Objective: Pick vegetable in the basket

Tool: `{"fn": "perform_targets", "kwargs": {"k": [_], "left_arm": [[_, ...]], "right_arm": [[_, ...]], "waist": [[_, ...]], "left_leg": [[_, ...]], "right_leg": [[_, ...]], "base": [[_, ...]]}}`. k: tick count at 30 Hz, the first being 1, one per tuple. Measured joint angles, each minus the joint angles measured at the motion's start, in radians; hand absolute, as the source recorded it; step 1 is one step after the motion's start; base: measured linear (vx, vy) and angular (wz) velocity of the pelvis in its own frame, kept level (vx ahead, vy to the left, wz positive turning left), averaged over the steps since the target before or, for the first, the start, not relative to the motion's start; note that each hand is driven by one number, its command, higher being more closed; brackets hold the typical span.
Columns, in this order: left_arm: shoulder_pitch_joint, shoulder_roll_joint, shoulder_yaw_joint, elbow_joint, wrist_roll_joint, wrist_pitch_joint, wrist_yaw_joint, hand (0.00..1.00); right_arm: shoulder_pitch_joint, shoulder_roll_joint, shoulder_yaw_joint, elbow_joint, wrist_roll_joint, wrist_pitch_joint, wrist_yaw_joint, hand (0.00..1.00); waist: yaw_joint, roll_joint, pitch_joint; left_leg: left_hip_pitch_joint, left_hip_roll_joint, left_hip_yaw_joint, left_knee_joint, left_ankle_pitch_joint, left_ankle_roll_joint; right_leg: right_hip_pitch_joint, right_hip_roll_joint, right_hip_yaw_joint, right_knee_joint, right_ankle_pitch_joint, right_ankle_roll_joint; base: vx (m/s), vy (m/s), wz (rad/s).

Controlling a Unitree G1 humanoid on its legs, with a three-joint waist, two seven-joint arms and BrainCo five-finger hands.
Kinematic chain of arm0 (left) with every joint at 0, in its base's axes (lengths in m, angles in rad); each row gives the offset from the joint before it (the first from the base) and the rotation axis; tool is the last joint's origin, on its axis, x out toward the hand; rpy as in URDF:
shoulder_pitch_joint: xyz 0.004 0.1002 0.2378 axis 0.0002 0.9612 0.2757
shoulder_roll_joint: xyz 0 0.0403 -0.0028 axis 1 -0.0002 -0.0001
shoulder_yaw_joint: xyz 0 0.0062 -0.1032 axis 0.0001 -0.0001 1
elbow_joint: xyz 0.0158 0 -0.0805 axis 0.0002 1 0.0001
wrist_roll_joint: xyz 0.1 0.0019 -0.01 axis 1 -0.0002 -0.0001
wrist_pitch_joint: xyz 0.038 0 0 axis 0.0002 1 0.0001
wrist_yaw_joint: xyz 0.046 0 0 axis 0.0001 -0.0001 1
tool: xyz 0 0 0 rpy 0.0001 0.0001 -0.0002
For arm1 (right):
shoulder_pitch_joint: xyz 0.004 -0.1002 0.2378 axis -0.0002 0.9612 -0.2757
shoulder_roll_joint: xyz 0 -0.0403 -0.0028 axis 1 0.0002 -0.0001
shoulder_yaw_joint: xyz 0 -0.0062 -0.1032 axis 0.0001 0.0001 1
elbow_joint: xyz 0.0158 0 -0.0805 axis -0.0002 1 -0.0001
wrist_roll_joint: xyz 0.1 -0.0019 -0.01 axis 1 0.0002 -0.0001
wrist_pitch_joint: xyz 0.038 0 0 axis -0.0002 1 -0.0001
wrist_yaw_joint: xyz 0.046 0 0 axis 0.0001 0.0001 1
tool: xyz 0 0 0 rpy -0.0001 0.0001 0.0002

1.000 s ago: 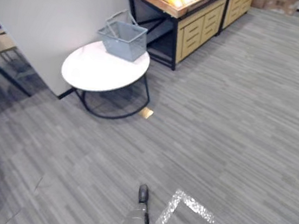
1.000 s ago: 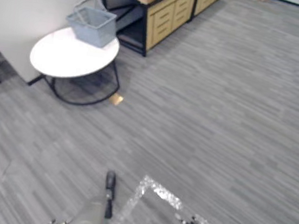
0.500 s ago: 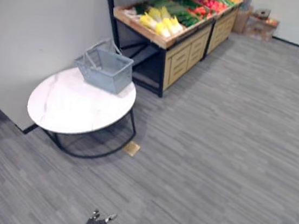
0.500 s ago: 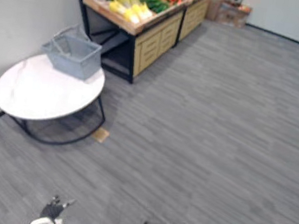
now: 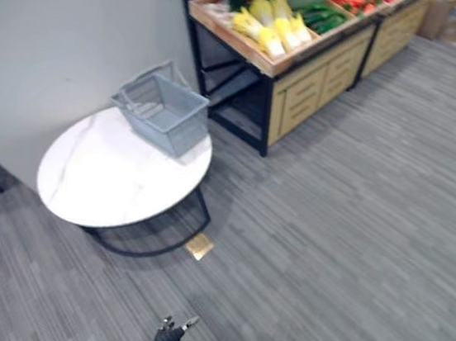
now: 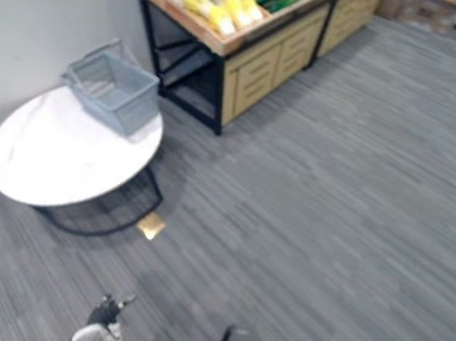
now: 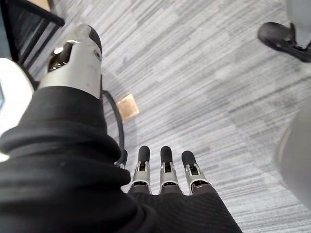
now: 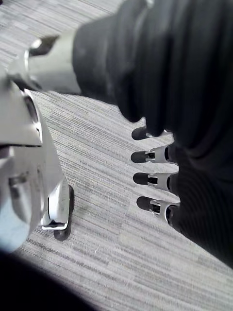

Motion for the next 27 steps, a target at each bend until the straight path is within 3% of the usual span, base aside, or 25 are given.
{"fn": "perform_targets", "kwargs": {"k": [1, 3, 4, 6, 7, 9, 10, 11, 12, 13, 14, 16, 17, 20, 21, 22, 23, 24, 25, 26, 27], "left_arm": [[0.004, 0.005, 0.002, 0.001, 0.0, -0.001, -0.003, 0.0], [0.012, 0.013, 0.005, 0.002, 0.001, -0.001, -0.003, 0.0], [0.016, 0.014, 0.014, 0.0, 0.001, -0.003, -0.004, 0.0], [0.019, 0.025, 0.021, 0.003, 0.001, -0.004, -0.006, 0.0], [0.02, 0.032, 0.022, 0.012, -0.003, -0.001, -0.009, 0.0], [0.021, 0.038, 0.018, 0.011, -0.007, -0.005, -0.008, 0.0], [0.026, 0.036, 0.009, 0.011, -0.006, -0.007, -0.007, 0.0], [0.033, 0.03, 0.005, 0.009, -0.01, -0.009, -0.007, 0.0], [0.031, 0.039, 0.005, 0.002, -0.004, -0.009, -0.007, 0.0], [0.022, 0.044, -0.001, -0.003, 0.005, -0.012, -0.008, 0.0], [0.009, 0.055, 0.012, 0.001, 0.003, -0.013, -0.011, 0.0], [0.001, 0.062, 0.028, 0.022, 0.004, -0.009, -0.011, 0.0], [0.004, 0.072, 0.028, 0.036, 0.006, -0.007, -0.011, 0.0], [0.028, 0.096, 0.016, 0.044, 0.01, 0.002, -0.011, 0.0], [0.028, 0.107, -0.001, 0.046, 0.011, 0.003, -0.011, 0.0], [0.029, 0.117, -0.009, 0.052, 0.013, 0.005, -0.011, 0.0], [0.031, 0.121, -0.016, 0.053, 0.013, 0.01, -0.011, 0.0], [0.034, 0.13, -0.048, 0.059, 0.015, 0.018, -0.01, 0.0], [0.037, 0.144, -0.067, 0.069, 0.029, 0.024, -0.008, 0.0], [0.04, 0.15, -0.08, 0.075, 0.044, 0.024, -0.006, 0.0], [0.04, 0.154, -0.101, 0.086, 0.053, 0.025, -0.007, 0.0]], "right_arm": [[-0.009, -0.004, -0.003, 0.001, 0.001, 0.0, 0.0, 0.0], [-0.013, -0.004, -0.014, 0.0, 0.002, -0.001, -0.002, 0.0], [-0.024, -0.002, -0.014, 0.001, 0.003, 0.0, -0.002, 0.0], [-0.048, 0.0, -0.014, 0.02, 0.004, 0.001, -0.002, 0.0], [-0.056, -0.002, -0.015, 0.036, 0.01, 0.001, -0.002, 0.0], [-0.049, -0.001, -0.02, 0.038, 0.01, 0.002, -0.003, 0.0], [-0.041, -0.003, -0.021, 0.038, 0.01, 0.003, -0.004, 0.0], [-0.032, -0.009, -0.021, 0.038, 0.01, 0.004, -0.007, 0.0], [-0.031, 0.008, -0.011, 0.036, 0.011, 0.006, -0.009, 0.0], [-0.035, 0.007, 0.011, 0.036, 0.01, 0.001, -0.006, 0.0], [-0.045, 0.008, 0.007, 0.039, 0.01, 0.002, -0.006, 0.0], [-0.06, 0.011, 0.008, 0.041, 0.01, 0.002, -0.007, 0.0], [-0.064, 0.013, 0.02, 0.039, 0.01, 0.0, -0.005, 0.0], [-0.069, 0.028, 0.04, 0.038, 0.008, -0.004, 0.0, 0.0], [-0.072, 0.028, 0.036, 0.039, 0.009, -0.003, 0.0, 0.0], [-0.068, 0.027, 0.035, 0.041, 0.007, 0.001, 0.0, 0.0], [-0.061, 0.027, 0.035, 0.041, 0.006, 0.003, 0.0, 0.0], [-0.037, 0.029, 0.037, 0.042, 0.001, 0.003, 0.0, 0.0], [-0.031, 0.028, 0.038, 0.042, 0.0, 0.003, 0.001, 0.0], [-0.031, 0.028, 0.038, 0.041, 0.0, 0.003, 0.0, 0.0], [-0.029, 0.028, 0.038, 0.037, 0.0, 0.001, 0.0, 0.0]], "waist": [[0.004, 0.003, 0.003], [0.003, 0.002, 0.004], [0.005, 0.003, 0.005], [0.017, 0.004, 0.007], [0.026, -0.002, 0.011], [0.031, -0.009, 0.015], [0.031, 0.0, 0.016], [0.035, 0.014, 0.016], [0.038, -0.006, 0.008], [0.037, -0.029, 0.001], [0.047, -0.031, 0.006], [0.049, -0.031, 0.005], [0.053, -0.046, -0.006], [0.052, -0.072, -0.048], [0.049, -0.084, -0.044], [0.048, -0.099, -0.034], [0.047, -0.099, -0.029], [0.039, -0.092, -0.024], [0.03, -0.091, -0.024], [0.024, -0.088, -0.021], [0.005, -0.081, -0.02]], "left_leg": [[-0.052, 0.012, 0.065, 0.139, -0.027, -0.014], [-0.101, 0.024, 0.19, 0.239, -0.095, 0.036], [-0.141, 0.025, 0.251, 0.252, -0.157, 0.074], [-0.226, 0.014, 0.301, 0.203, -0.23, 0.096], [-0.272, -0.01, 0.317, 0.103, -0.253, 0.105], [-0.289, -0.052, 0.323, -0.133, -0.231, 0.121], [-0.279, -0.071, 0.324, -0.313, -0.181, 0.134], [-0.261, -0.082, 0.313, -0.46, -0.025, 0.159], [-0.249, -0.119, 0.342, -0.475, -0.048, 0.169], [-0.283, -0.123, 0.345, -0.427, -0.082, 0.18], [-0.326, -0.119, 0.341, -0.35, -0.127, 0.184], [-0.319, -0.113, 0.363, -0.308, -0.146, 0.223], [-0.28, -0.125, 0.384, -0.332, -0.148, 0.228], [-0.207, -0.171, 0.409, -0.435, -0.152, 0.235], [-0.149, -0.203, 0.412, -0.493, -0.164, 0.249], [-0.074, -0.229, 0.415, -0.547, -0.168, 0.25], [-0.038, -0.238, 0.41, -0.574, -0.173, 0.253], [0.026, -0.247, 0.395, -0.593, -0.189, 0.266], [0.082, -0.248, 0.381, -0.598, -0.208, 0.274], [0.113, -0.248, 0.369, -0.609, -0.211, 0.276], [0.159, -0.244, 0.347, -0.632, -0.211, 0.277]], "right_leg": [[0.066, 0.004, -0.001, -0.035, 0.0, -0.001], [0.174, 0.004, 0.012, -0.104, -0.001, -0.001], [0.23, 0.004, 0.029, -0.153, -0.003, -0.003], [0.273, -0.003, 0.06, -0.204, -0.013, 0.0], [0.295, -0.023, 0.072, -0.22, -0.016, 0.019], [0.323, -0.054, 0.074, -0.229, -0.037, 0.059], [0.342, -0.061, 0.077, -0.229, -0.057, 0.083], [0.371, -0.064, 0.092, -0.231, -0.087, 0.108], [0.385, -0.087, 0.116, -0.251, -0.096, 0.091], [0.385, -0.072, 0.149, -0.286, -0.061, 0.067], [0.386, -0.073, 0.161, -0.31, -0.018, 0.095], [0.4, -0.082, 0.209, -0.304, 0.039, 0.102], [0.388, -0.096, 0.248, -0.272, 0.076, 0.107], [0.311, -0.124, 0.298, -0.112, 0.106, 0.125], [0.235, -0.137, 0.325, 0.077, 0.124, 0.144], [0.148, -0.153, 0.346, 0.293, 0.219, 0.169], [0.116, -0.159, 0.346, 0.38, 0.305, 0.181], [0.052, -0.163, 0.334, 0.559, 0.342, 0.208], [-0.014, -0.159, 0.314, 0.7, 0.284, 0.167], [-0.041, -0.152, 0.291, 0.743, 0.239, 0.163], [-0.092, -0.137, 0.242, 0.75, 0.152, 0.13]], "base": [[0.36, -0.128, 0.07], [0.34, -0.06, -0.14], [0.34, -0.009, -0.26], [0.29, 0.085, -0.4], [0.27, 0.14, -0.34], [0.23, 0.158, -0.13], [0.33, 0.282, -0.1], [0.46, 0.353, -0.06], [0.5, 0.289, 0.08], [0.5, 0.226, 0.15], [0.4, 0.17, 0.18], [0.39, 0.233, 0.01], [0.38, 0.221, -0.19], [0.33, 0.159, -0.22], [0.24, 0.125, 0.0], [0.36, 0.173, 0.08], [0.3, 0.13, 0.22], [0.4, 0.122, 0.25], [0.34, 0.082, 0.26], [0.41, 0.075, 0.37], [0.31, 0.014, 0.56]]}}
